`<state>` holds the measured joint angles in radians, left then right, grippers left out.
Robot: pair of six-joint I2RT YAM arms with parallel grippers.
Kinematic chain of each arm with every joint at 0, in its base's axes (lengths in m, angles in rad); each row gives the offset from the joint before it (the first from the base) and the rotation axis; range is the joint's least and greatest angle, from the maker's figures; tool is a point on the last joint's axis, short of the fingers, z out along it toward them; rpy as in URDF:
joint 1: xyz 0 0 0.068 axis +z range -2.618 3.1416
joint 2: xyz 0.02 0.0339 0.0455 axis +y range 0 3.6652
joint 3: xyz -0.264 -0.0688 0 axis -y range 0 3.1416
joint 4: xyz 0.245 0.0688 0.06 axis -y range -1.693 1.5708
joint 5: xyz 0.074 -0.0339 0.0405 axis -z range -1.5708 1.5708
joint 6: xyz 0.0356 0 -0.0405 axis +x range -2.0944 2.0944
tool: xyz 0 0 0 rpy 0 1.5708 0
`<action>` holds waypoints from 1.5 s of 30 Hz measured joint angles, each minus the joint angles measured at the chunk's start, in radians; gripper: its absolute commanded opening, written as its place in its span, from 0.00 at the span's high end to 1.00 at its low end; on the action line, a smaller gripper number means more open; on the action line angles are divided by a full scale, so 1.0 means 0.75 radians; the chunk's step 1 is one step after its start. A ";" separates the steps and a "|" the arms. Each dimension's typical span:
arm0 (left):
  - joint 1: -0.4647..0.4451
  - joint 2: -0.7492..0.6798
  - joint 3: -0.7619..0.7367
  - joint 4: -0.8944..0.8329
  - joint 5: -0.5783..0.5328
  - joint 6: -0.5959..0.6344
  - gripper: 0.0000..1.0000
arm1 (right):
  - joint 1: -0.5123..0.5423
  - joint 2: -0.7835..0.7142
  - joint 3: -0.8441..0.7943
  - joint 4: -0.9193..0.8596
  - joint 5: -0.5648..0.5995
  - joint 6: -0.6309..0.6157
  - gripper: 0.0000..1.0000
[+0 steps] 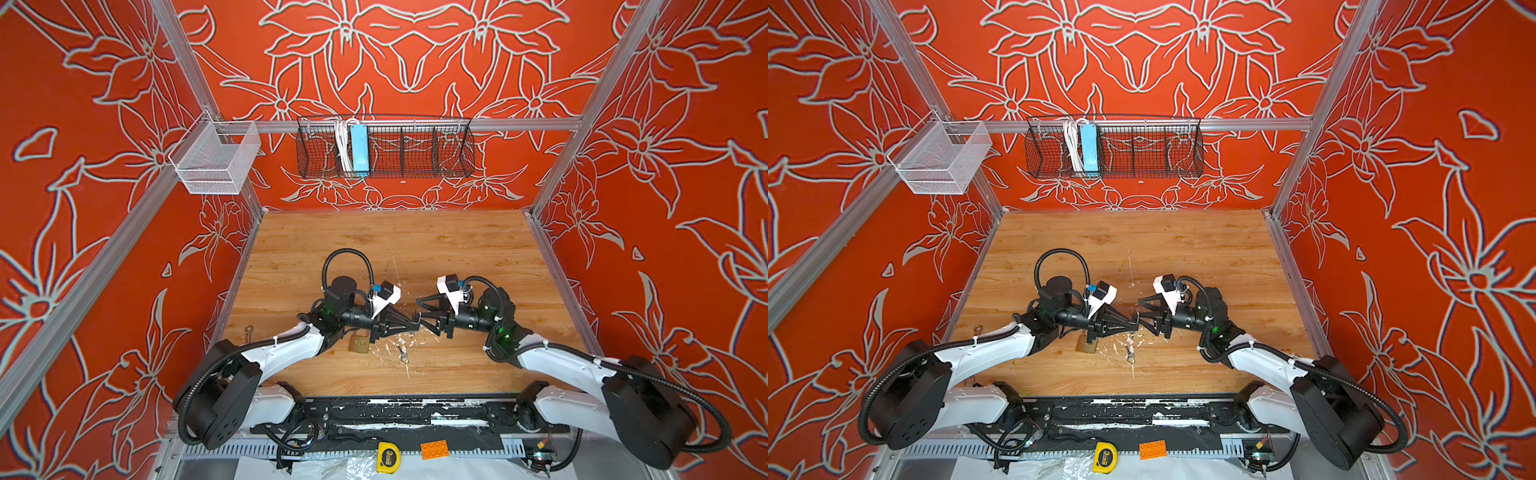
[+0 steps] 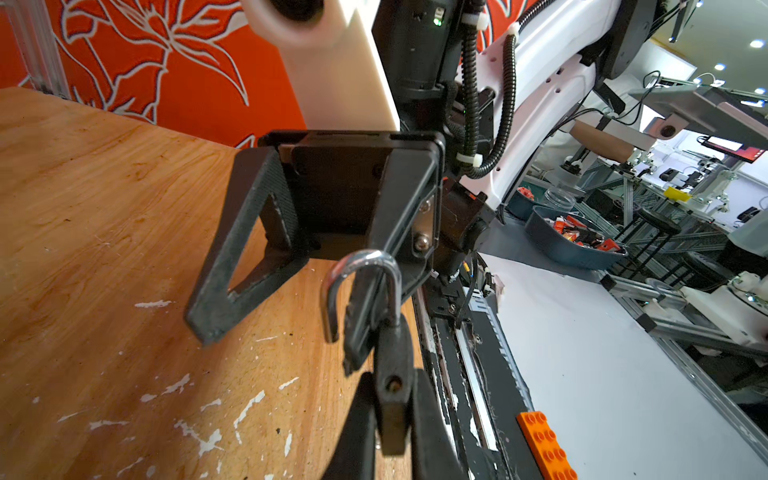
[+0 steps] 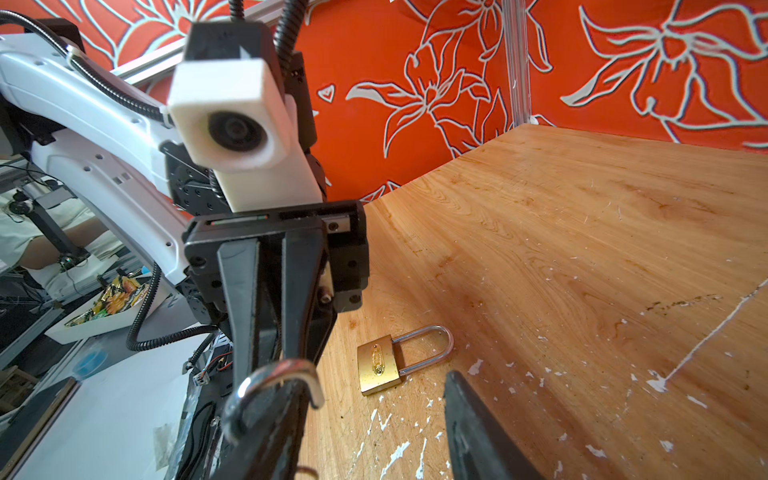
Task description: Unlock with the key
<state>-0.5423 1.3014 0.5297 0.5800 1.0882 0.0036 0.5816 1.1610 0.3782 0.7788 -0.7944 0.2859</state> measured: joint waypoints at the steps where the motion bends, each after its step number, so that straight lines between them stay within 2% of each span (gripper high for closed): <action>1: 0.000 0.009 0.004 -0.001 0.009 -0.001 1.00 | 0.000 -0.003 0.000 -0.002 0.002 0.000 0.45; 7: 0.001 0.027 0.017 -0.003 0.014 -0.006 1.00 | 0.001 -0.034 0.004 -0.071 0.130 -0.003 0.44; 14: 0.008 0.032 0.017 -0.005 -0.152 -0.032 1.00 | 0.004 -0.093 0.018 -0.224 0.381 -0.021 0.43; 20: -0.037 0.014 0.011 0.007 -0.413 -0.032 1.00 | 0.012 -0.168 0.017 -0.323 0.580 -0.033 0.42; 29: -0.064 -0.066 -0.103 0.003 -0.941 -0.055 1.00 | 0.009 -0.175 0.017 -0.350 0.661 -0.042 0.39; 34: -0.064 -0.110 -0.101 -0.051 -1.122 -0.061 1.00 | 0.009 -0.277 -0.050 -0.303 0.693 -0.056 0.33; 39: -0.061 -0.099 -0.032 -0.159 -1.176 -0.065 1.00 | 0.009 -0.423 -0.154 -0.232 0.757 -0.058 0.03; 42: -0.057 -0.053 0.021 -0.176 -1.167 -0.081 1.00 | 0.009 -0.419 -0.166 -0.207 0.766 -0.085 0.02; 45: -0.055 0.006 0.061 -0.196 -1.120 -0.129 1.00 | 0.009 -0.309 -0.123 -0.214 0.708 -0.103 0.02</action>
<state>-0.5835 1.3060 0.5755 0.4328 0.2481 -0.0933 0.5880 0.9291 0.2863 0.6186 -0.2634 0.2089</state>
